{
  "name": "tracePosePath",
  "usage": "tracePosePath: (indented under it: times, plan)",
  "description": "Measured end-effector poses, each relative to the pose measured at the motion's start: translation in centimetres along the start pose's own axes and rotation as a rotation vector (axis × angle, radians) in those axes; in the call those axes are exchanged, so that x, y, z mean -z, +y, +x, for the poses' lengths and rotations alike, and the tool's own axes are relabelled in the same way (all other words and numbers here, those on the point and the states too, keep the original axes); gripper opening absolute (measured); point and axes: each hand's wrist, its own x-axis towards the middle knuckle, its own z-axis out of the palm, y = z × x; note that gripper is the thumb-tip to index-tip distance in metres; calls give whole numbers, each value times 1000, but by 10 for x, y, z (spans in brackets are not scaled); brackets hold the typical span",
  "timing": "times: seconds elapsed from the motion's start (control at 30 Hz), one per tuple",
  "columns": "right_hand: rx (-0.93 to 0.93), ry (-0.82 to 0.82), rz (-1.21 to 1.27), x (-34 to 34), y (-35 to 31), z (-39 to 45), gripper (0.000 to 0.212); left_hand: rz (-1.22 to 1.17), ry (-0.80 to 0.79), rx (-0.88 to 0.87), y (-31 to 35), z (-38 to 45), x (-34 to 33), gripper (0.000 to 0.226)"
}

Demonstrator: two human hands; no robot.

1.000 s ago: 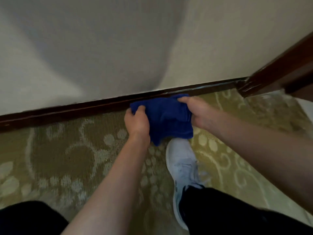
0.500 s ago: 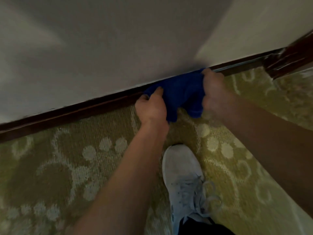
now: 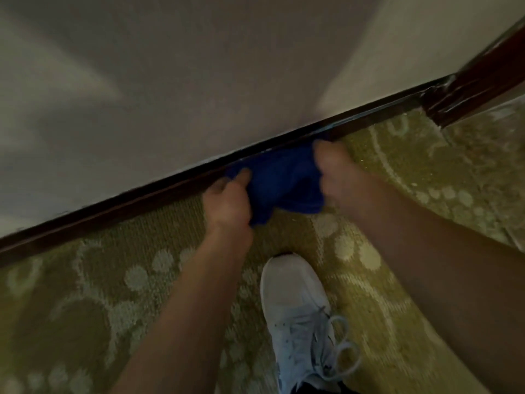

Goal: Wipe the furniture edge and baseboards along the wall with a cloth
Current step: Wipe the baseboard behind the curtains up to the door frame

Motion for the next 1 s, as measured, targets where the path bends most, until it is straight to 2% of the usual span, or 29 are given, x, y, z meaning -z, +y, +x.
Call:
tracePosePath:
  times: [0.17,0.3,0.4,0.47,0.53,0.63,0.77,0.83,0.9,1.0]
  plan:
    - [-18,-51,-4,-8,0,-24,37,-58,92,-42,-1,-2,-2,13]
    - [64,-185,71,-33,2,-51,36,-121,179,-226,-4,-5,24,17]
    - [77,-196,59,-35,-3,-55,39,-117,166,-216,-4,-6,23,20]
    - [66,-200,57,-29,-1,-53,31,-98,133,-174,-5,-2,18,21]
    - [79,-178,74,-25,0,-52,22,-74,102,-129,-6,0,12,30]
    - [124,-112,86,-26,6,-52,32,-54,67,-93,-9,4,11,30]
    - [81,12,188,-31,7,-46,37,-42,49,-188,-5,-7,21,27]
    - [40,13,153,-41,3,-54,38,-82,123,-261,-3,-11,26,20]
    - [19,-55,92,-56,4,-73,37,-161,284,-312,1,-9,33,12]
    - [-3,-217,49,-67,12,-93,31,-186,437,-367,3,2,43,23]
